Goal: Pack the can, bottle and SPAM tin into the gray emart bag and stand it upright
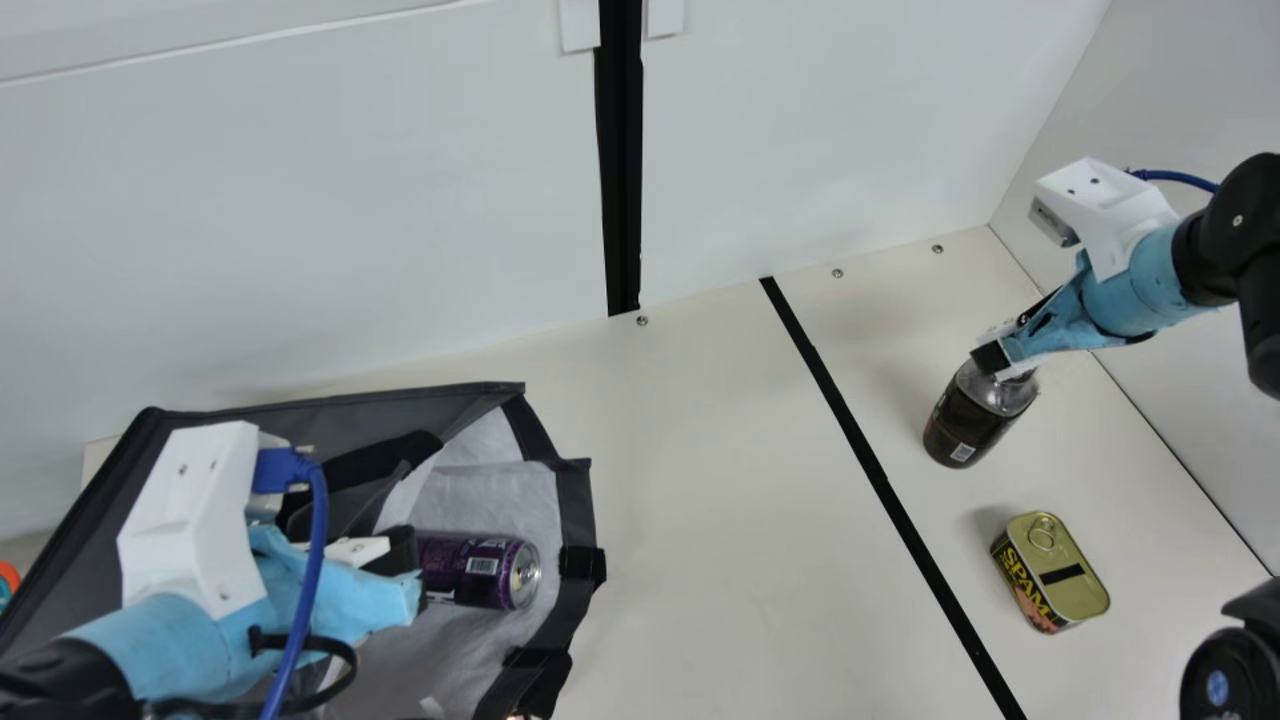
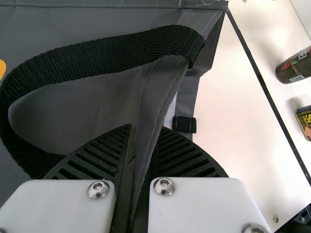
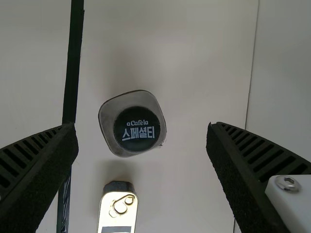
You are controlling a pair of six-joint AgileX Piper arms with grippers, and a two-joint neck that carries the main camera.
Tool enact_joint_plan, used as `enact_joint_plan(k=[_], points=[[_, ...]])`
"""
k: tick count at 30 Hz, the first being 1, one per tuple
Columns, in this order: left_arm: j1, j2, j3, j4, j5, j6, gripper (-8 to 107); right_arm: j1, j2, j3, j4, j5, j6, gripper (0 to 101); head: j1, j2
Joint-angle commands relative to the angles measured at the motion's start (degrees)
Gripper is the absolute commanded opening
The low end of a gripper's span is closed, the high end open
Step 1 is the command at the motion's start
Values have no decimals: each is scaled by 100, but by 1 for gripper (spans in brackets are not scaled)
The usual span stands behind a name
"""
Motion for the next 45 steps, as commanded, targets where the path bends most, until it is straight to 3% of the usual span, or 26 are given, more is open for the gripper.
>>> enact_joint_plan(k=[1,13,27,45], points=[[0,0,0,0,0,0,-8,0,51,16,-2,10,-10,95,-130,-5],[0,0,0,11,0,0,-8,5,393,10,-32,10,-76,95,-130,-5],[0,0,0,11,0,0,-8,27,643,30,-3,10,-58,1,-130,-5],[0,0,0,11,0,0,-8,134,409,-77,304,10,-274,0,-130,-5]])
